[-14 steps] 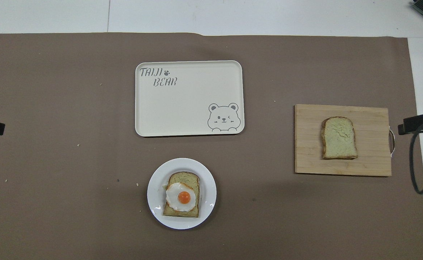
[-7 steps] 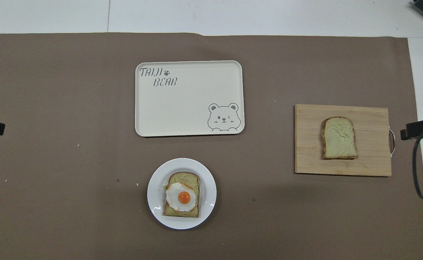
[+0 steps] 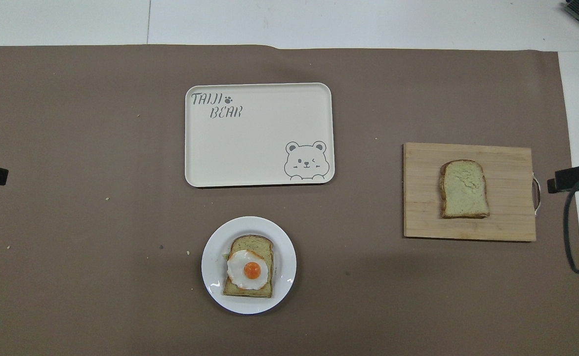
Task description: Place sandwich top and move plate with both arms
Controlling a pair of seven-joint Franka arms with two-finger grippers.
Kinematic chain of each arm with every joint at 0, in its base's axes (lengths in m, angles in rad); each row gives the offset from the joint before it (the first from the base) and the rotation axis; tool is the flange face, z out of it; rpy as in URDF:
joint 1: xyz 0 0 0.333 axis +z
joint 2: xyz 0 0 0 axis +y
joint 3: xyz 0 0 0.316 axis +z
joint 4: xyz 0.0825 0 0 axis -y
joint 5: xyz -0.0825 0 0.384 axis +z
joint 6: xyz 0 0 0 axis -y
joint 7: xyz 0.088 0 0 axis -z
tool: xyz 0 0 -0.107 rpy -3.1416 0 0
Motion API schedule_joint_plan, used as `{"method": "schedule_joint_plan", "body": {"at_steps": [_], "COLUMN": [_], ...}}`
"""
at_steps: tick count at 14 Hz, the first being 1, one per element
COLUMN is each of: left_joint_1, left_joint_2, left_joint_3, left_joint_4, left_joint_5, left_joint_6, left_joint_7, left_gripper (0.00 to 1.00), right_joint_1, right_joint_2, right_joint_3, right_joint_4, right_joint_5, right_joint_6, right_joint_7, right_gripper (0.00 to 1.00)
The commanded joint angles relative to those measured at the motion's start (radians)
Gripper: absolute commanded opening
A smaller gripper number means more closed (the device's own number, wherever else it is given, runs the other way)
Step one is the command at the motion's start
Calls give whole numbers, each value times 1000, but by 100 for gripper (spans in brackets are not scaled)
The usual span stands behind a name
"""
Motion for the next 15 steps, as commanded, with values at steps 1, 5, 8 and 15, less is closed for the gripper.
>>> {"method": "schedule_joint_plan", "body": {"at_steps": [1, 5, 8, 15], "left_joint_1": [-15, -15, -15, -15], "left_joint_2": [-27, -27, -27, -28], "left_joint_3": [3, 0, 0, 0], "left_joint_4": [-30, -30, -31, -33], "left_joint_5": [6, 6, 6, -1], "left_joint_6": [0, 3, 3, 2], "left_joint_7": [-10, -7, -10, -3], "left_gripper": [100, 100, 100, 100], "right_joint_1": [-36, -38, -39, -62], "right_joint_2": [-21, -7, 59, 185], "right_joint_3": [5, 7, 7, 7], "right_joint_4": [-72, -159, -226, -247], "right_joint_5": [8, 9, 9, 55], "right_joint_6": [83, 197, 336, 468], "right_joint_7": [-25, -53, -89, -135], "right_gripper": [100, 100, 100, 100]}}
